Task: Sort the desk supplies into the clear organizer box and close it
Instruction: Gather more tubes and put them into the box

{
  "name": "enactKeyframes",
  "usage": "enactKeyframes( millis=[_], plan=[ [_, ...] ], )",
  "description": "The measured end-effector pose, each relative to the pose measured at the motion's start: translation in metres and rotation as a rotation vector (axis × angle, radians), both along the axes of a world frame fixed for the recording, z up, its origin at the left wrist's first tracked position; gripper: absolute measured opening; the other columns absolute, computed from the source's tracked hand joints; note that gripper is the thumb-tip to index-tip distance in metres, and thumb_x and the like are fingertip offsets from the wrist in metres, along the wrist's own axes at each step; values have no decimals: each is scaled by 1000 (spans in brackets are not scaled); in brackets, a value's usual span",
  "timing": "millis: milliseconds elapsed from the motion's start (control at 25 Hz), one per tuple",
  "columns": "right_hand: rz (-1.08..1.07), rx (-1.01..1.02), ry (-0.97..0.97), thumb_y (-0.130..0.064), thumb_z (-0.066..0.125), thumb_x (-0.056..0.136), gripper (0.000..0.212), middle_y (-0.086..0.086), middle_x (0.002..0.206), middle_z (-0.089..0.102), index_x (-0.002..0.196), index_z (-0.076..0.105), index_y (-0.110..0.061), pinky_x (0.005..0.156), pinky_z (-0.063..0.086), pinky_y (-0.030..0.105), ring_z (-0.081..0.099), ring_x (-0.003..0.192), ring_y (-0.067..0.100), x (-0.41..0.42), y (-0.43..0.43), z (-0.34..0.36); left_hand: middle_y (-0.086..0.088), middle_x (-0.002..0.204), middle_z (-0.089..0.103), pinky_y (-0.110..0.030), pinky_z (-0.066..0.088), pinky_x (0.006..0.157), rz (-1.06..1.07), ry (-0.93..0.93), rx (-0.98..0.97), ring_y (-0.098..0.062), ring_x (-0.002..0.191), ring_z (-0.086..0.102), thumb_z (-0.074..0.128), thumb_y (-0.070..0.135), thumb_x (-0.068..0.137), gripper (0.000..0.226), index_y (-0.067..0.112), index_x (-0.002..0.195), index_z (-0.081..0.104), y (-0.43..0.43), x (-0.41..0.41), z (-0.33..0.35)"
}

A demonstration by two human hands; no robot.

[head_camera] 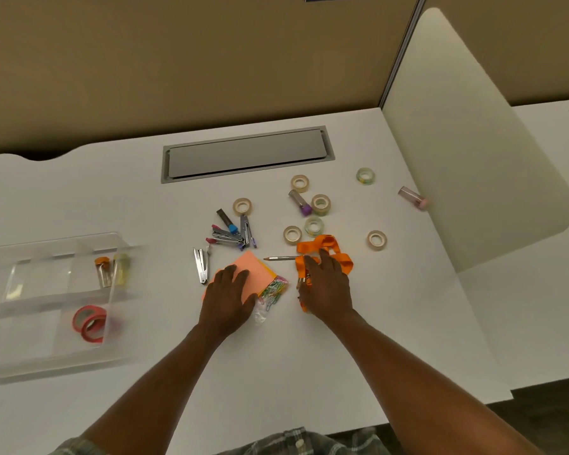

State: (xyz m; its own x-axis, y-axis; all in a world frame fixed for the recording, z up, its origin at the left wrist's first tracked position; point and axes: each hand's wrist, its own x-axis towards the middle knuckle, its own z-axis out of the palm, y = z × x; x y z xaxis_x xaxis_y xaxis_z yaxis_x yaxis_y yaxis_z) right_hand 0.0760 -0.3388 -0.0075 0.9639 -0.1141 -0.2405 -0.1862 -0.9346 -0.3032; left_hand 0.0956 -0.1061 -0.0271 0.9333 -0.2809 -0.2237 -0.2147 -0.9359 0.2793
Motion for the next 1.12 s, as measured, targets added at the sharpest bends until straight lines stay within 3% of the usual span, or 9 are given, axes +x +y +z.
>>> enactKeyframes(
  millis=[280, 640, 880, 1000, 1120],
  plan=[
    [-82, -66, -73, -38, 56, 91, 59, 8, 154, 41, 146, 44, -21, 107, 35, 45, 41, 138, 29, 21, -38, 4, -13, 146, 44, -45, 43, 102, -61, -52, -57, -32, 132, 43, 63, 44, 88, 61, 18, 140, 47, -70, 52, 16],
    [-291, -55, -69, -34, 61, 91, 61, 14, 154, 39, 146, 44, -15, 107, 37, 48, 37, 140, 34, 66, -137, 0, -14, 146, 43, -42, 49, 89, -256, -130, 74, -33, 123, 49, 64, 29, 87, 63, 12, 143, 41, -140, 133, 25],
    [-365, -84, -43, -29, 62, 91, 68, 16, 163, 22, 152, 33, -15, 110, 35, 51, 22, 148, 36, 107, -185, -2, -13, 158, 29, -45, 46, 98, -319, -120, 132, -34, 134, 42, 62, 7, 86, 77, 15, 153, 26, -155, 167, 16],
    [-375, -124, -2, -25, 60, 91, 75, 14, 165, 15, 156, 24, -19, 108, 37, 52, 21, 148, 36, 123, -201, -1, -11, 156, 35, -43, 48, 95, -337, -117, 146, -34, 128, 46, 60, 3, 87, 80, 17, 155, 21, -157, 175, 11],
    [-396, -154, 29, -24, 61, 90, 75, 14, 156, 31, 155, 23, -19, 102, 41, 51, 30, 141, 36, 132, -210, -1, -11, 149, 43, -42, 48, 93, -349, -104, 148, -34, 126, 47, 59, 5, 88, 74, 16, 154, 25, -156, 175, 7]
  ],
)
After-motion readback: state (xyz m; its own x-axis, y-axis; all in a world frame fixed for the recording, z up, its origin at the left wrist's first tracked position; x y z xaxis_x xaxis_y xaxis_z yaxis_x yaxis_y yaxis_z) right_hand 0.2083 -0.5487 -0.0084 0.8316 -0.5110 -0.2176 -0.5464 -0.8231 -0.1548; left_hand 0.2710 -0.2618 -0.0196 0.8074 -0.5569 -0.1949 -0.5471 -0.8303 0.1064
